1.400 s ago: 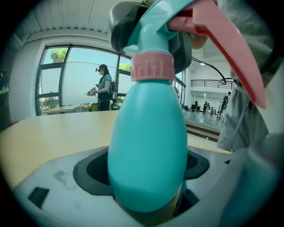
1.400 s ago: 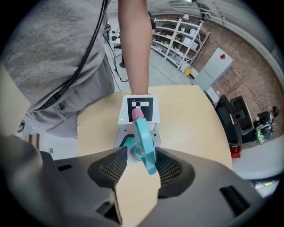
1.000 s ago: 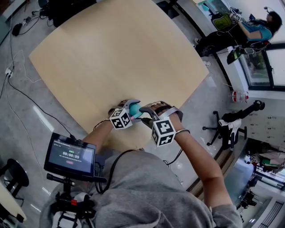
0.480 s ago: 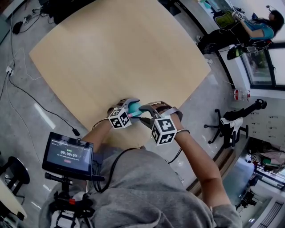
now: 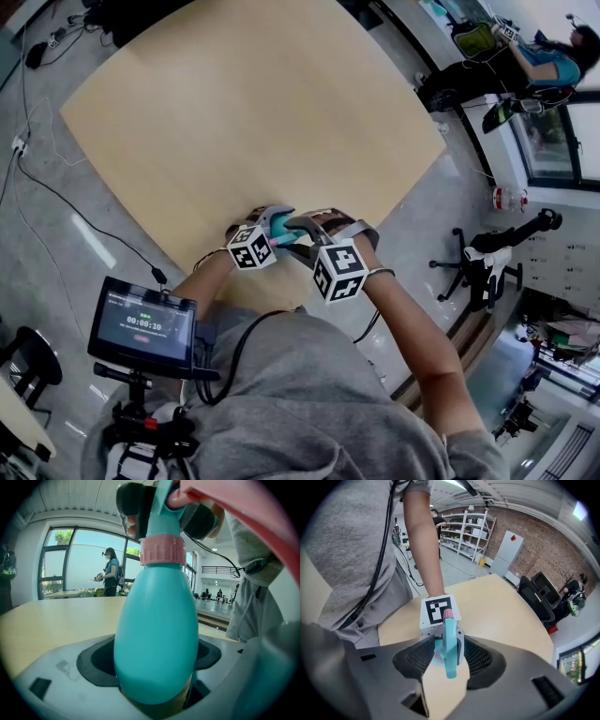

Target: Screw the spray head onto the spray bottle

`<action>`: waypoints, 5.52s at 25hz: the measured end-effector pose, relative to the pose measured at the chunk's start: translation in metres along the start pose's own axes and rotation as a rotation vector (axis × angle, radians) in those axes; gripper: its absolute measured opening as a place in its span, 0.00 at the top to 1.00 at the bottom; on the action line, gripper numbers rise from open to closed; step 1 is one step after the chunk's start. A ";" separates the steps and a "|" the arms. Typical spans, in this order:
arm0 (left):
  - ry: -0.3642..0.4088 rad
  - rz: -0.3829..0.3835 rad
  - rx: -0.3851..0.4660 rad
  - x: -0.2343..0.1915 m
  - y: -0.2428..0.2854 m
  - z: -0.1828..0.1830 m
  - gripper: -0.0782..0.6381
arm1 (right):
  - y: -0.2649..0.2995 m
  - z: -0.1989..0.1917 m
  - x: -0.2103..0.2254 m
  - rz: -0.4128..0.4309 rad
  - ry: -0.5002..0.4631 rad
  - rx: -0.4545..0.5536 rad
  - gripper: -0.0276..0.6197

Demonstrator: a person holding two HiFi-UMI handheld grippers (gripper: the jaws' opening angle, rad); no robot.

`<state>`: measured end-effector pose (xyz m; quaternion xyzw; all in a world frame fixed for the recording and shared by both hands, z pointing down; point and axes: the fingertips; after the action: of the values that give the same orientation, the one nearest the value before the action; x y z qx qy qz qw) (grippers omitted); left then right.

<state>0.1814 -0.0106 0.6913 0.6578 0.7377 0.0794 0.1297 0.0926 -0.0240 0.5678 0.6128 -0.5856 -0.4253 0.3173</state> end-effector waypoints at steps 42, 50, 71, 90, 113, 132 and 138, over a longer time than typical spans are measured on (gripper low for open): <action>0.007 0.000 -0.004 0.010 -0.002 0.005 0.31 | 0.030 -0.023 -0.019 -0.030 0.146 0.007 0.65; 0.009 0.001 -0.005 0.010 0.001 0.006 0.31 | 0.030 -0.026 -0.020 -0.034 0.168 0.005 0.65; 0.012 -0.002 -0.015 0.006 0.000 0.001 0.31 | 0.027 -0.034 -0.019 -0.065 0.243 -0.012 0.65; 0.009 0.001 -0.007 0.009 -0.002 0.006 0.31 | 0.030 -0.029 -0.018 -0.057 0.236 0.012 0.65; 0.011 0.003 -0.009 0.010 -0.004 0.011 0.31 | 0.035 -0.020 -0.011 -0.100 0.381 0.064 0.65; 0.009 0.006 -0.017 0.004 -0.010 0.006 0.31 | 0.039 -0.012 -0.001 -0.157 0.472 0.131 0.65; 0.006 0.009 -0.015 0.005 -0.010 0.005 0.31 | 0.040 -0.012 -0.002 -0.156 0.473 0.135 0.65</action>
<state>0.1728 -0.0070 0.6829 0.6597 0.7346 0.0877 0.1322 0.0851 -0.0279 0.6087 0.7582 -0.4733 -0.2534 0.3701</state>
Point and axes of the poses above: the fingertips, and each gripper's own axes: y forward along the fingers, x to its right, z out of its top, and after that the axes turned 6 degrees about x, right-handed
